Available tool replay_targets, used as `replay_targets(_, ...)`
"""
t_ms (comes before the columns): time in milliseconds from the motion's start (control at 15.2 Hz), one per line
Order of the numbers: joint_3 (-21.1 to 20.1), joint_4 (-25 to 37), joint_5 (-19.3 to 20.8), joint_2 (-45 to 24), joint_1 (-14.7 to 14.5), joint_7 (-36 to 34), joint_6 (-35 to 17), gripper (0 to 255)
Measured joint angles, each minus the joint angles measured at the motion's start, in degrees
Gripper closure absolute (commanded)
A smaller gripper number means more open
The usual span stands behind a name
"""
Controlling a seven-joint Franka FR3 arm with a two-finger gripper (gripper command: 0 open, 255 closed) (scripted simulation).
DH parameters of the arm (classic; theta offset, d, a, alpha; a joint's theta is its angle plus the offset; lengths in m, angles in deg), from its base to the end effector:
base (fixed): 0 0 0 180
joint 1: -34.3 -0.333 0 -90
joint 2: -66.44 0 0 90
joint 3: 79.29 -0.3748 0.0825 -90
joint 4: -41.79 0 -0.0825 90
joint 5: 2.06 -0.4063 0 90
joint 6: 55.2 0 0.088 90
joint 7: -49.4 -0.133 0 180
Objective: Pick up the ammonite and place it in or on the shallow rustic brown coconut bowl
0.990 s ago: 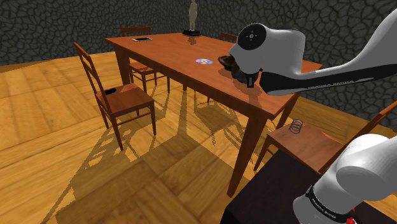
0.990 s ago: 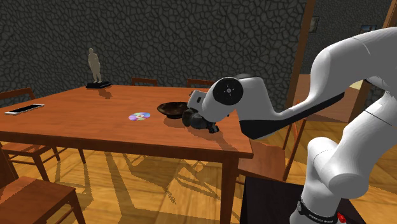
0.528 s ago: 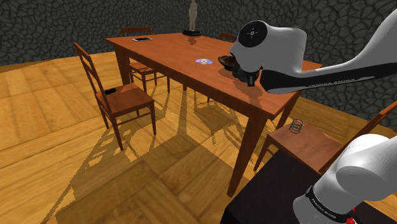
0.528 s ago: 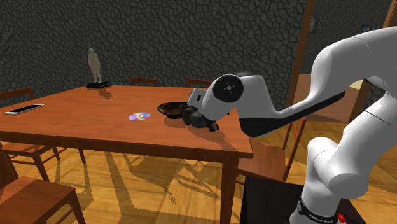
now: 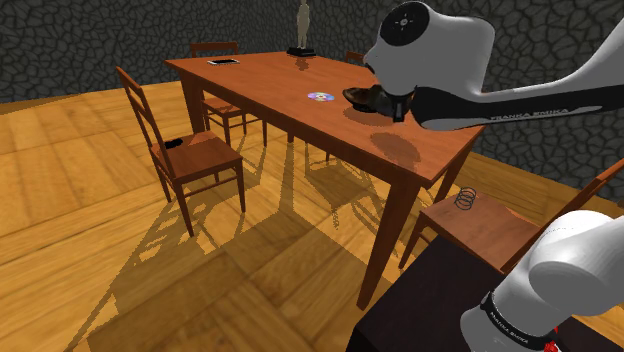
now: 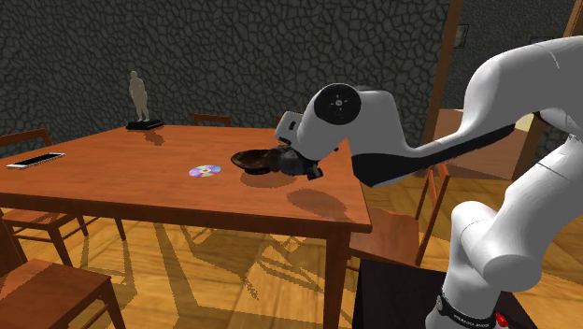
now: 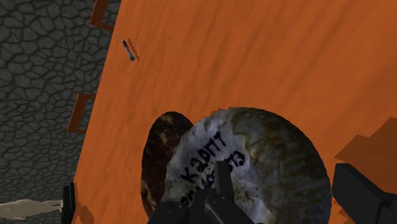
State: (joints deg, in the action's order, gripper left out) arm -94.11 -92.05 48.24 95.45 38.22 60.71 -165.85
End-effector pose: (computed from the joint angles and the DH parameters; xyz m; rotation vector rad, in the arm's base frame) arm 0.4187 0.0259 0.5869 2.0672 0.7089 0.0551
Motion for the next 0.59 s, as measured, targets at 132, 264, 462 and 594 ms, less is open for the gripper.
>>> replay_targets(132, 0.1, 1.3, -0.3, 0.0, 0.0, 1.2, 0.8, 255)
replay_targets(264, 0.3, 2.6, -0.6, 0.0, 0.1, 2.3, 1.5, 255)
replay_targets(462, 0.3, 4.5, -1.0, 0.0, 0.0, 3.8, 2.7, 255)
replay_targets(594, 0.3, 6.0, -1.3, -0.2, 0.0, 4.8, 3.6, 255)
